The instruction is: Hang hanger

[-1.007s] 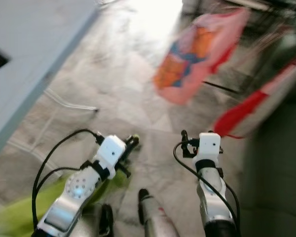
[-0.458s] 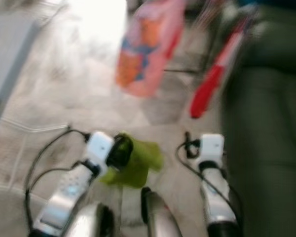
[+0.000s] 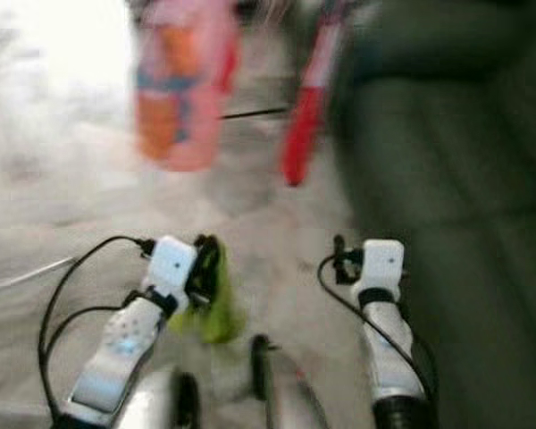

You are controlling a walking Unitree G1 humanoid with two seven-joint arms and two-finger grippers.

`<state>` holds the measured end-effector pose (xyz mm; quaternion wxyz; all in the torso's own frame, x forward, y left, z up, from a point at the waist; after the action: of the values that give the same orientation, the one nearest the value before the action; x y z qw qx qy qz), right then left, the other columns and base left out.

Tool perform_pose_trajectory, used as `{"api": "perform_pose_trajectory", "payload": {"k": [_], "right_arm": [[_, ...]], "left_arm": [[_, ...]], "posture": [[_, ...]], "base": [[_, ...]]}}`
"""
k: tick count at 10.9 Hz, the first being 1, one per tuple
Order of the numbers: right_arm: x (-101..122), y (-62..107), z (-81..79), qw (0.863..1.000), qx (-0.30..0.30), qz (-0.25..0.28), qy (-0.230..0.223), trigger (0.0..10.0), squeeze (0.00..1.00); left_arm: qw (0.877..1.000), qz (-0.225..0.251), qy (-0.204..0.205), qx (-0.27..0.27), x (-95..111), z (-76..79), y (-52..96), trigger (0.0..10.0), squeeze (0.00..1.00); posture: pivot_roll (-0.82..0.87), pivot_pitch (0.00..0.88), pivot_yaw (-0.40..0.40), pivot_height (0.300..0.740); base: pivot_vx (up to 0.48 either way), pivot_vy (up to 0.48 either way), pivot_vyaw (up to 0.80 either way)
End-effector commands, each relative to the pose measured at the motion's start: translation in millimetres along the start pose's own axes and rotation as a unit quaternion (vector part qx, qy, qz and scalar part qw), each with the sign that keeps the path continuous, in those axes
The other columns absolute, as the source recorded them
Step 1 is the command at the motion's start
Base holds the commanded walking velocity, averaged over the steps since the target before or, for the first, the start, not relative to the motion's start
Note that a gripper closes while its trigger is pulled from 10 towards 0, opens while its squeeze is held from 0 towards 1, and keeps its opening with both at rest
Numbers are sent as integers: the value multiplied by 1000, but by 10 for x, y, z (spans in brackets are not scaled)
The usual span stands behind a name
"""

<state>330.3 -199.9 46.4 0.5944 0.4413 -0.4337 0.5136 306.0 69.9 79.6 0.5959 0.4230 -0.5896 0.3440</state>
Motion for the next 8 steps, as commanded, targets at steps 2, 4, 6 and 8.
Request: {"api": "perform_pose_trajectory", "payload": {"k": [2, 4, 6, 8], "right_arm": [[-62, 27, -32, 1000, 4, -11, 3, 10000, 0], [-6, -22, -35, 1000, 5, -5, 4, 10000, 0], [-7, -17, -39, 1000, 8, -3, 8, 10000, 0], [16, -23, -90, 1000, 15, 1, 11, 10000, 0]], "left_arm": [[999, 20, -28, 10, 89, -45, -35, 10000, 0], [994, 30, -19, 99, 202, -437, -116, 10000, 0], [980, -12, 71, 186, 66, -766, -114, 10000, 0], [975, -6, 71, 211, 121, -806, -162, 10000, 0]], "posture": [[12, 263, -41, 740], [7, 265, -40, 740], [7, 270, -42, 740], [8, 273, -42, 740]], "base": [[0, 0, -800], [0, 0, -800], [0, 0, -309], [0, 0, 0]]}}
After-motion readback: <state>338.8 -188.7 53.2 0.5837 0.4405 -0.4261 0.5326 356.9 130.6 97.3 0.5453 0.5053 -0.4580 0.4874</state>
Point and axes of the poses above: a point about 5 cm out from each wrist's last joint towards the gripper, its own y axis pointing back from the gripper into the wrist, its own x axis along the axis of the wrist's last joint, z = x × y, the point moved 6 cm from there along -y, pointing out of the wrist towards the gripper, and after that the axes turned 10 degrees about y, right-handed, at the moved point
